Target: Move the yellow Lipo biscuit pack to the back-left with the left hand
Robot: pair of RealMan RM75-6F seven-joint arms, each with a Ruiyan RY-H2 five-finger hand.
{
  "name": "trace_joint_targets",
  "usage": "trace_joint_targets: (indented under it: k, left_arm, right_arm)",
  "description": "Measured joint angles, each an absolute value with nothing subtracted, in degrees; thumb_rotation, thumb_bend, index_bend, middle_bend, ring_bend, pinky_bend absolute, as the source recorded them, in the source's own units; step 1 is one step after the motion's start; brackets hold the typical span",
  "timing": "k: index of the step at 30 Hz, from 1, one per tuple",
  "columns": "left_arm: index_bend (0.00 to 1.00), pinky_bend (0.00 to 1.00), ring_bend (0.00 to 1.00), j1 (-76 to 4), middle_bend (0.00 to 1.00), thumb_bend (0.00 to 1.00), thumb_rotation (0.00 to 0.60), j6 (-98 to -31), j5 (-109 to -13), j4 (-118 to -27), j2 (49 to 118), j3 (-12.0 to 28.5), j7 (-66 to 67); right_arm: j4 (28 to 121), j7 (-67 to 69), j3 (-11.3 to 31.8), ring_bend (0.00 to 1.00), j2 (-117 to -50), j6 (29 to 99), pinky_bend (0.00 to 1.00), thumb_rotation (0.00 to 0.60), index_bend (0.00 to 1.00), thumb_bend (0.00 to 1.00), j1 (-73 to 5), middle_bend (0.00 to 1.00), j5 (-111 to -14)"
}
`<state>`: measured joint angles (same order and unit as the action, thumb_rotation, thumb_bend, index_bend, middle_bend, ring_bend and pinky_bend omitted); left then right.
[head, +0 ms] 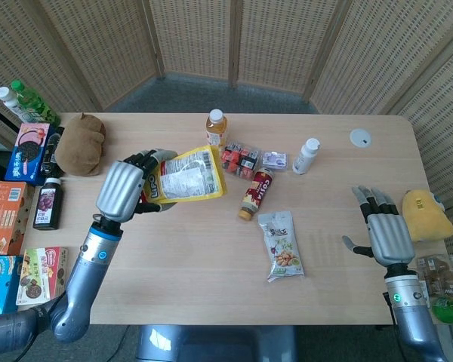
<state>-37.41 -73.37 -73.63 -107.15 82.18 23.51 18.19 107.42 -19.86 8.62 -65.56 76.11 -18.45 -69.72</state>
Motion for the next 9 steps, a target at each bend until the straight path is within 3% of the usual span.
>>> trace_joint_targets:
  k: [4, 9]
  left_arm:
    - [0.56, 0.62, 0.68, -39.6, 0.52, 0.17, 0.600, -73.4, -71.6, -108.3, 81.5, 26.5, 18.0]
    - [0.56, 0.62, 0.68, -40.5, 0.52, 0.17, 0.600, -73.2, -70.2, -108.8, 81.3, 26.7, 17.7]
  right_arm:
    - [107.6, -19.4, 8.2, 0.00, -65.3, 76.7, 0.00, 0.532, 0.00, 0.25, -17.7, 0.10, -70.0]
    - [107.5, -18.9, 8.0, 0.00, -65.3, 76.6, 0.00, 0.528, 0.00, 0.25, -17.4, 0.10, -70.1]
